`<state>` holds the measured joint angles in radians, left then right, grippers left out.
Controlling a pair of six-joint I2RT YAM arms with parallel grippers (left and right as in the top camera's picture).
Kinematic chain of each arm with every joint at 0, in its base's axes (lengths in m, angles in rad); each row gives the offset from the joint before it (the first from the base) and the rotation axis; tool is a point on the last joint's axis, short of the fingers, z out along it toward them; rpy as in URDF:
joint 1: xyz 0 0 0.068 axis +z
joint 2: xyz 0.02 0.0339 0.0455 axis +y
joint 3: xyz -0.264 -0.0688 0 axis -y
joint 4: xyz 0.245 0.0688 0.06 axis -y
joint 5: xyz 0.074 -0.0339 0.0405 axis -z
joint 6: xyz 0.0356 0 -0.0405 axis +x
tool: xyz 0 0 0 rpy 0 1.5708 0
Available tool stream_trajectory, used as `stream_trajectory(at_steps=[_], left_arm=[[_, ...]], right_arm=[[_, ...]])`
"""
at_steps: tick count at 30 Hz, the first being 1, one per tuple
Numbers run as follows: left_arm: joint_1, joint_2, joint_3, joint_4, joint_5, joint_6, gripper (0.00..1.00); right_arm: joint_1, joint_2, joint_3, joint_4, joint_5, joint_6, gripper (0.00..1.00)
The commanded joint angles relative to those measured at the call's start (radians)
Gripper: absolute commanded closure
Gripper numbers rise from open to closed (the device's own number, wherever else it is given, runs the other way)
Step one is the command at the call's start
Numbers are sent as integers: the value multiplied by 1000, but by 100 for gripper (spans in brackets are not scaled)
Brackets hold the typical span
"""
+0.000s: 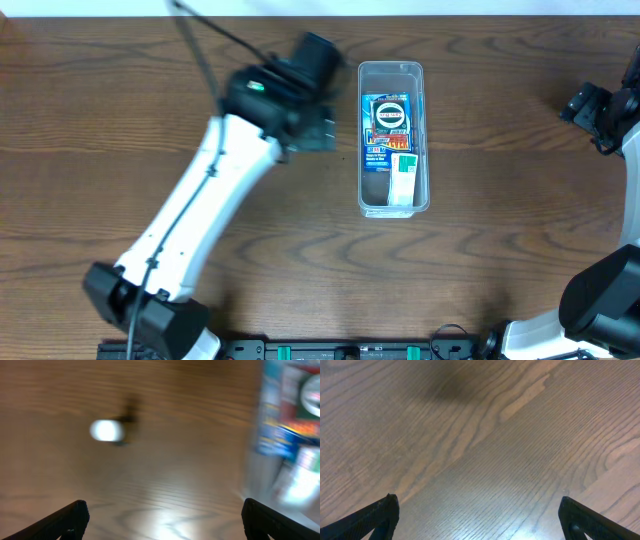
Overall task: Pack container
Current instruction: 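Open the left gripper and withdraw it toward the bottle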
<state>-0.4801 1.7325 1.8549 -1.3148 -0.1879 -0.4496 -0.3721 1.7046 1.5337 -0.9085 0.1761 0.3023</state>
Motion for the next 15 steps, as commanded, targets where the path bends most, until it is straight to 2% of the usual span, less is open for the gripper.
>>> stream_trajectory(at_steps=[1,4,8,11,15], left_arm=[[110,3,14,-12,-6,97,2],[204,19,14,-5,83,172,2],[302,46,14,-4,110,209,2],[351,77,14,3,196,302,2],[374,125,14,16,219,326,2]], right_arm=[[-6,8,-5,-1,7,-11,1],[-6,8,-5,-1,7,-11,1],[-6,8,-5,-1,7,-11,1],[-6,8,-5,-1,7,-11,1],[-6,8,-5,-1,7,-11,1]])
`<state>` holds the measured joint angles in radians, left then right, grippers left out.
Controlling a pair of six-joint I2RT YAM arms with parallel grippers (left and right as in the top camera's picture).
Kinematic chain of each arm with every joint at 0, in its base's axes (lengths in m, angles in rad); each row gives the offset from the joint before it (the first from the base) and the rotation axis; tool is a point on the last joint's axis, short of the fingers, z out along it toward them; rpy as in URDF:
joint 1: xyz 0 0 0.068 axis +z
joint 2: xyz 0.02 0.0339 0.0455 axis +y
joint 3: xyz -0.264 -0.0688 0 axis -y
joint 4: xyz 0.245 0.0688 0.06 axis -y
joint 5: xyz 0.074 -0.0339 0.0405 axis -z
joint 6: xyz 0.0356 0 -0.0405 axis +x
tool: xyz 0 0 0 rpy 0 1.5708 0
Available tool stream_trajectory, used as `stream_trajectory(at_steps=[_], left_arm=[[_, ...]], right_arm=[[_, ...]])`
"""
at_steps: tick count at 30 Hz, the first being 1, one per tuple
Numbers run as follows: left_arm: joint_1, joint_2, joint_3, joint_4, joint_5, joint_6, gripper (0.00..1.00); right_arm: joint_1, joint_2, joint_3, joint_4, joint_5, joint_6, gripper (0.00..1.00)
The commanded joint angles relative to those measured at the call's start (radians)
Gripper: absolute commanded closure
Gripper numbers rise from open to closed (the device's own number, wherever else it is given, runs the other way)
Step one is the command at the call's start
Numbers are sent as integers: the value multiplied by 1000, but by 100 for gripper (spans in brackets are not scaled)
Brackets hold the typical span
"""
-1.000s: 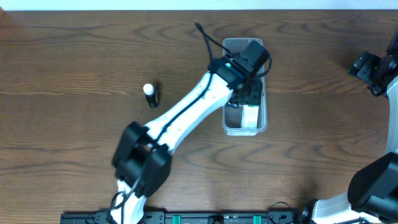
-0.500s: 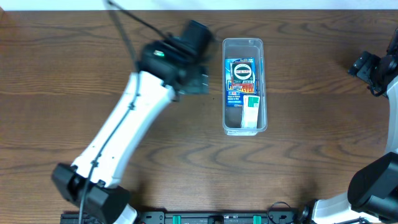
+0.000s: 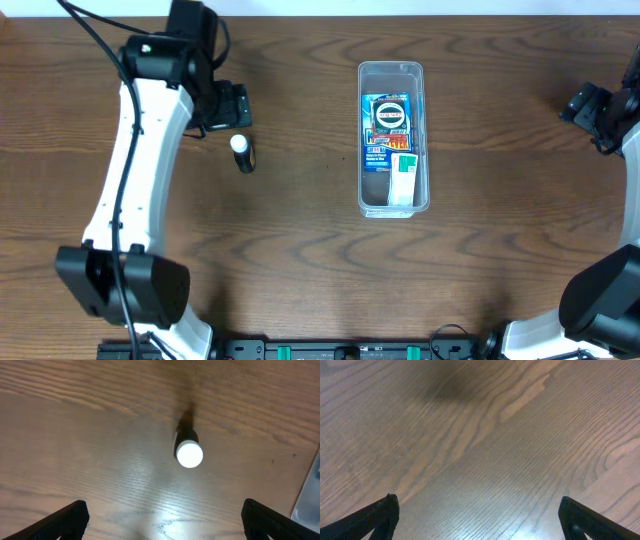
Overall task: Pack container
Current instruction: 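Open the left gripper and withdraw it toward the bottle, then lower the left gripper onto the dark bottle and grasp it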
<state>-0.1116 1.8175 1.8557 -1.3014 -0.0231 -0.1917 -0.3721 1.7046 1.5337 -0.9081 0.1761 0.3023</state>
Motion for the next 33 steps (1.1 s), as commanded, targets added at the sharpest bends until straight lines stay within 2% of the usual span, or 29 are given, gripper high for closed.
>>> stream_trajectory(at_steps=[1,21,24,33], left_arm=[[6,52,14,9,54,78,2],[4,291,14,30,65,83,0],[4,309,13,31,65,82,5],[4,320,-18,43,100,67,5]], right_arm=[[-6,8,-5,-1,7,-11,1],[-6,8,-5,-1,7,-11,1],[-6,8,-5,-1,7,-11,1],[-6,8,-5,-1,7,-11,1]])
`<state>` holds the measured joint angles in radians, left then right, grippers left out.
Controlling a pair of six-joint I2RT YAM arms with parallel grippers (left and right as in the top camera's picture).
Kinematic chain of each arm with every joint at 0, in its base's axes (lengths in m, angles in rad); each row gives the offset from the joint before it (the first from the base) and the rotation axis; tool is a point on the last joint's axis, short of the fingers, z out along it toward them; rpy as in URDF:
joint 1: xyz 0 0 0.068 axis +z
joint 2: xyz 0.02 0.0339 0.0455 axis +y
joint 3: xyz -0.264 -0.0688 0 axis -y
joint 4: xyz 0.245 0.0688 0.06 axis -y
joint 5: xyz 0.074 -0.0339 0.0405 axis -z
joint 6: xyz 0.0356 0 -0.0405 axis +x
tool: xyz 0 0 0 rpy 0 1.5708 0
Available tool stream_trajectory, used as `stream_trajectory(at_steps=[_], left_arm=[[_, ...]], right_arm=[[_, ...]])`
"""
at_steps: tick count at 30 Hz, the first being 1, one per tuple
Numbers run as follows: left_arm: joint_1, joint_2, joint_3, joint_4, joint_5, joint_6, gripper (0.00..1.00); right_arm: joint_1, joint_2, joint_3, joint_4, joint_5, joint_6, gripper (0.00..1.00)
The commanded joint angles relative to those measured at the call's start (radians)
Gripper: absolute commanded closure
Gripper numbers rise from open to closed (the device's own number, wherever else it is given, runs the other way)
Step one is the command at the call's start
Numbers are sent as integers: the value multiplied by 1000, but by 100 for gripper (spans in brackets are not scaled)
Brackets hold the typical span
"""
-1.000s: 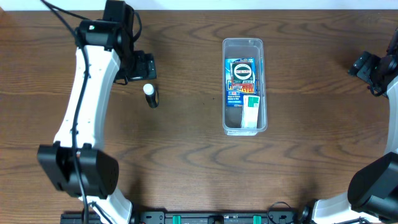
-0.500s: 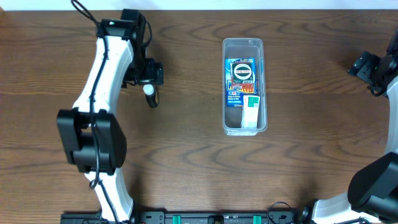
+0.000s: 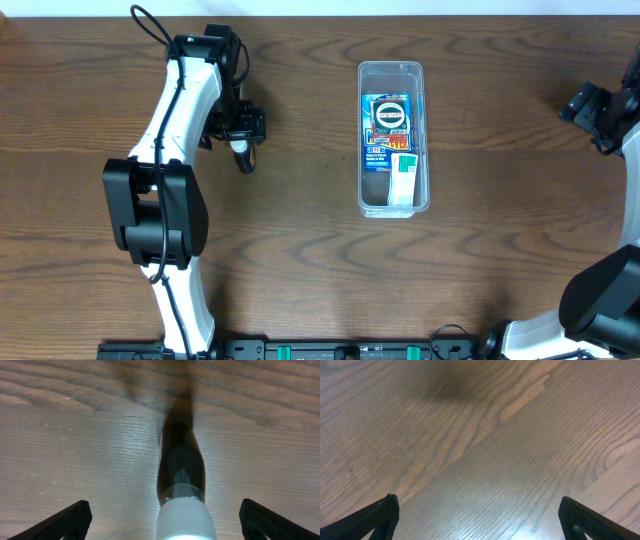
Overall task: Pack container
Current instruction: 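Lower the left gripper onto the dark bottle and grasp it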
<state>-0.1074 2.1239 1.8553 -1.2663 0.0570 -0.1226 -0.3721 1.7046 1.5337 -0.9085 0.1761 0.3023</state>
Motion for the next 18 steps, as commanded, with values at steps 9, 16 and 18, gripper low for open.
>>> stream_trajectory(at_steps=[9,16,18], left_arm=[[0,14,-87,45,45,-13,5],[0,14,-108,66,45,-13,5],[0,14,-117,80,51,-13,5]], right_arm=[[-6,8,-5,-1,7,-11,1],[-6,8,-5,-1,7,-11,1],[-6,8,-5,-1,7,-11,1]])
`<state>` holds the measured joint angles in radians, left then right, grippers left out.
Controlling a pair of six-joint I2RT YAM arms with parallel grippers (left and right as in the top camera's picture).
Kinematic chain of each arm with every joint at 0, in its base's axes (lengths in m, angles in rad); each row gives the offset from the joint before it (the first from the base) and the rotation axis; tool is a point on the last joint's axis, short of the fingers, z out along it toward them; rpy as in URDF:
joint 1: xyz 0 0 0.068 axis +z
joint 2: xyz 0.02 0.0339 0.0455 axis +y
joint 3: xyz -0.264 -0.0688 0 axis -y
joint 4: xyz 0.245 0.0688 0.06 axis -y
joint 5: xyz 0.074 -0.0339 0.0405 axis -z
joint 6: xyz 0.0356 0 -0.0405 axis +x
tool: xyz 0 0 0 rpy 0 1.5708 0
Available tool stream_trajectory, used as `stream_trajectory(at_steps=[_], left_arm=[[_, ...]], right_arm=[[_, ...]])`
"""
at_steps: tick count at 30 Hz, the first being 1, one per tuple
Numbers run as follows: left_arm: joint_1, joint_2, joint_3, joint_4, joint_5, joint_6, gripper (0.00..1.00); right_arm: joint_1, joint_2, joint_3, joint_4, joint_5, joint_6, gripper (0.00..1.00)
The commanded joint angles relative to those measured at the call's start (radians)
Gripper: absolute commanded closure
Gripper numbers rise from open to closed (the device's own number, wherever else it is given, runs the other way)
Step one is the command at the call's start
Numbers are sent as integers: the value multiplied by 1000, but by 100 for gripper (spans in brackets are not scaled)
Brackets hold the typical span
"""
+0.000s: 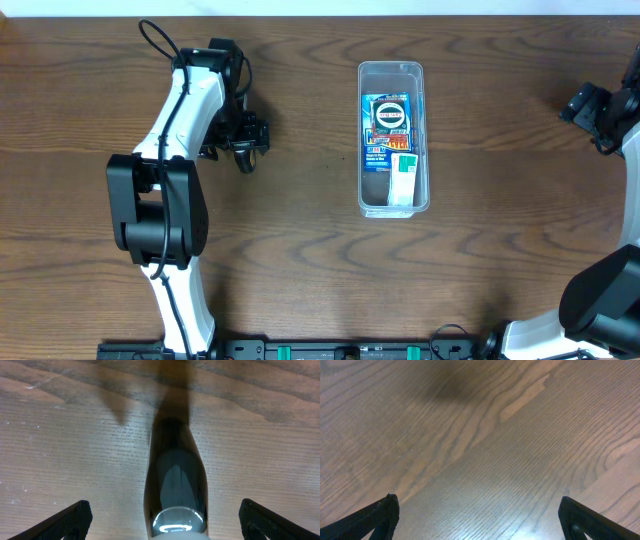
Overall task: Pack container
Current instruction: 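Lower the left gripper onto the dark bottle and grasp it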
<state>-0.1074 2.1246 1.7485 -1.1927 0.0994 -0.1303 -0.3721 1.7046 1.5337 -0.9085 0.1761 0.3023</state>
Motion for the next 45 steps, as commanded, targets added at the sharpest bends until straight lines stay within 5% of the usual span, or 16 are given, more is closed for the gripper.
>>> stream_trajectory(at_steps=[1,7,10,17,23,45], left_arm=[[0,13,-16,11,14,-5,6],[0,13,-37,29,24,-9,7],[0,13,-37,32,24,-10,22],[0,13,-37,35,24,-13,23],[0,13,-37,37,24,-13,41],[0,13,-37,60,24,-13,64]], right_arm=[[-6,8,-5,-1,7,-11,1],[-6,8,-5,-1,7,-11,1],[-6,8,-5,-1,7,-11,1],[-6,8,-5,-1,7,-11,1],[-6,8,-5,-1,7,-11,1],[-6,8,-5,-1,7,-12,1]])
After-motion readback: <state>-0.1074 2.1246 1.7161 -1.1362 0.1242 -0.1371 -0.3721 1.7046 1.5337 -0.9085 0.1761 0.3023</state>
